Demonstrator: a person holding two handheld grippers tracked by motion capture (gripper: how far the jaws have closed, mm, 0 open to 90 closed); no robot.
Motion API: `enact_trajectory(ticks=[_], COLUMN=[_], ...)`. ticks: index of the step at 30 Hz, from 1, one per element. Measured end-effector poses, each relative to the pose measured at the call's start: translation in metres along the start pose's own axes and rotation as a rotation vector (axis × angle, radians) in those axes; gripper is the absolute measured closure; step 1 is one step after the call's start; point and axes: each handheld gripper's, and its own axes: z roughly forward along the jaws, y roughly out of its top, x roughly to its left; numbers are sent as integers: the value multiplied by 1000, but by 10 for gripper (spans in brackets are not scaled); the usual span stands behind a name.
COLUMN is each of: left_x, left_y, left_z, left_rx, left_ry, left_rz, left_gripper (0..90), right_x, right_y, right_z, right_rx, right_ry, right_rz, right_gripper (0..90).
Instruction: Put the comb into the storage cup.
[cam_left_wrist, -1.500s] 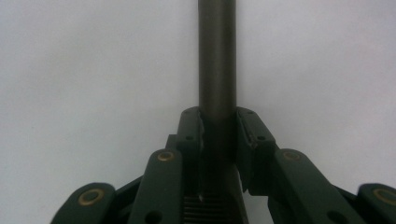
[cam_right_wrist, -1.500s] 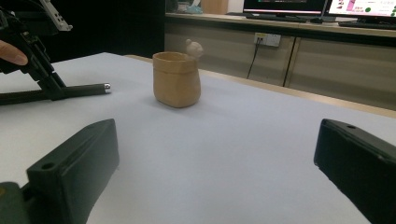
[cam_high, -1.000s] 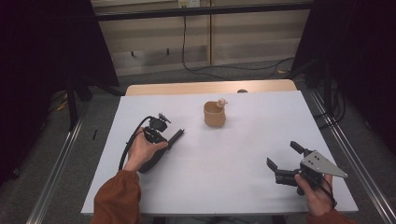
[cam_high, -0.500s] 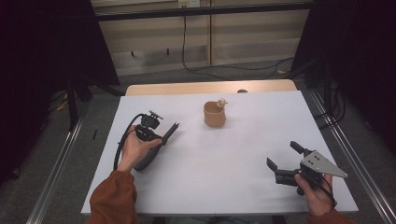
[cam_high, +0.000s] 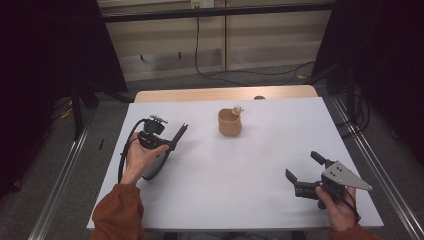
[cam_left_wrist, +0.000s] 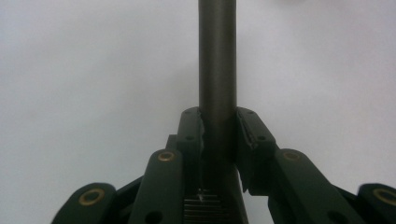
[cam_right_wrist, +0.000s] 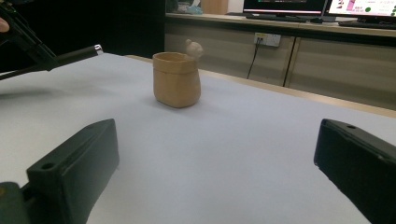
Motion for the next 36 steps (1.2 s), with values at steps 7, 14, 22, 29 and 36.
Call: enact_trajectory(ticks=[7, 14, 22, 29, 36], left_x=[1, -1, 1, -2, -1], left_y=[-1, 0, -3, -4, -6], left_z=[-8, -16, -25, -36, -45], left_rx=[-54, -130, -222, -323, -429], left_ry=[-26, -31, -1, 23, 22], left_rz=[23, 60, 64, 89, 116], left_gripper=[730, 730, 730, 730, 730], right_x=[0, 0, 0, 0, 0], right_y=[0, 0, 0, 0, 0], right_z=[0, 0, 0, 0, 0], right_rx=[-1, -1, -4, -7, -7], right_ry=[2, 2, 4, 3, 3], right_rz=[-2, 0, 1, 1, -1], right_gripper=[0, 0, 0, 0, 0])
